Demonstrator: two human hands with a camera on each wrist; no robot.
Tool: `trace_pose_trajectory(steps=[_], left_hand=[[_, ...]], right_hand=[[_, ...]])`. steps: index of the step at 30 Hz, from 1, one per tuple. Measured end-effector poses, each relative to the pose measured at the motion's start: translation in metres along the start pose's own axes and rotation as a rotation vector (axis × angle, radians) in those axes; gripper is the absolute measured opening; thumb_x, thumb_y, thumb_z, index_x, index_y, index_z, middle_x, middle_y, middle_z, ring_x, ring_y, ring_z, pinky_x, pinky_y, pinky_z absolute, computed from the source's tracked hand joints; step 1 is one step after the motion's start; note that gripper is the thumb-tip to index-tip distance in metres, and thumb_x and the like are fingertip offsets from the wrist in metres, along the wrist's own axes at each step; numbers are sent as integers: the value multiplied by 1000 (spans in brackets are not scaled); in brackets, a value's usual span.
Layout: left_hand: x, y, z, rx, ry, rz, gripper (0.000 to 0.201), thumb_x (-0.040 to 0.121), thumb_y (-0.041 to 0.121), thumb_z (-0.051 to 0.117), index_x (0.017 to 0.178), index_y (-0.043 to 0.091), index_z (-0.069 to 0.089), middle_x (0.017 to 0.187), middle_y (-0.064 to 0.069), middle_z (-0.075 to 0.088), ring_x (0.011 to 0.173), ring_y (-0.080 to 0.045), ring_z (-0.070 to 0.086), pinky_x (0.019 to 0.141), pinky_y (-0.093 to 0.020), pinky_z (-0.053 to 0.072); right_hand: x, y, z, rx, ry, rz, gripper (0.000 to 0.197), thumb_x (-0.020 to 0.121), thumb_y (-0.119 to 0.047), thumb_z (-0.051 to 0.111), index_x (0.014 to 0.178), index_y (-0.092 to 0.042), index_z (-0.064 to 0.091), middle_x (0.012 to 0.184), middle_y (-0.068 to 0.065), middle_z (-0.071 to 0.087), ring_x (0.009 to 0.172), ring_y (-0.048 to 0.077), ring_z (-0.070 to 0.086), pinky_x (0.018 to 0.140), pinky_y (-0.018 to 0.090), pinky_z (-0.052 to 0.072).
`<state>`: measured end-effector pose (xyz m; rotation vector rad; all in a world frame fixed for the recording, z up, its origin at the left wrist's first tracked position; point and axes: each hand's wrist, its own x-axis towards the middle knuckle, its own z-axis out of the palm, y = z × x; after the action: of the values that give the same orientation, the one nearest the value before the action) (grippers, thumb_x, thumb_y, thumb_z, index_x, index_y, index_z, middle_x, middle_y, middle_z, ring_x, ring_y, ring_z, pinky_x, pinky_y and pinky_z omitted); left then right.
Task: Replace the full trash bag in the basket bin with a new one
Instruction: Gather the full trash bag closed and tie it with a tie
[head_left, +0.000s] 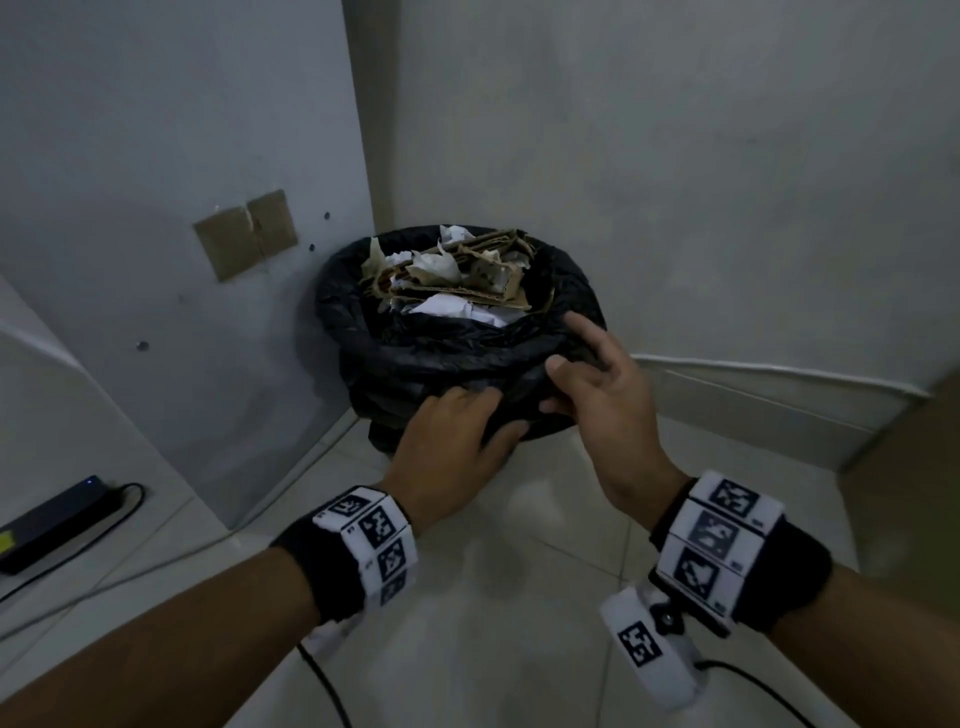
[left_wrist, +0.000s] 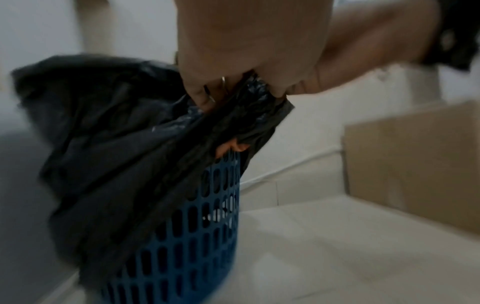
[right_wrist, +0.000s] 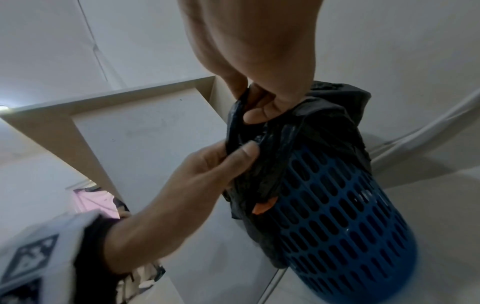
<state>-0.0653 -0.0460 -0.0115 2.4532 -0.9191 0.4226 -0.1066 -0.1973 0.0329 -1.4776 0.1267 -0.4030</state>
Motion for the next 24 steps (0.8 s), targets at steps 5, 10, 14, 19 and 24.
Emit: trace_pose_trajectory(steps=[5,10,14,19,24], left_hand=[[-7,-18,-24,-197,-34,-110,57,89,67,32,87,12,46,74,-4,59,64,-19,58,56,-40,47],[4,-40,-65,-111,51,-117,49,84,67,36,92,21,51,70,3,63,59,-11,60,49,-27,45],[23,-49,-82,-1,71,-32,40,83,69,39,92,31,46,66,6,61,54,-8,56,47,-29,45],[45,-42,-79,133,192,100,37,88,60,46,77,27,59,73,13,53,68,-6,49,61,-29,43],[44,-44,-63,283,178,54,39,89,59,40,105,30,61,104,3,49,101,-17,43,86,-36,30]], right_hand=[[9,22,7,-549,-324,-356,49,94,-18,56,140,-31,45,141,-11,49,136,3,39,111,33,40],[12,52,6,-1283,-439,-782,81,80,-49,66,147,-26,26,150,-2,39,144,21,22,113,54,28],[22,59,15,-1397,-227,-1038,50,80,-26,65,126,-15,48,124,10,56,119,31,45,105,58,36],[32,46,19,-1242,-214,-1078,18,86,-14,61,103,-14,52,109,11,64,96,31,55,83,41,48],[45,24,11,-1004,-148,-779,14,91,-11,50,99,-9,61,90,8,65,80,28,58,64,37,48]])
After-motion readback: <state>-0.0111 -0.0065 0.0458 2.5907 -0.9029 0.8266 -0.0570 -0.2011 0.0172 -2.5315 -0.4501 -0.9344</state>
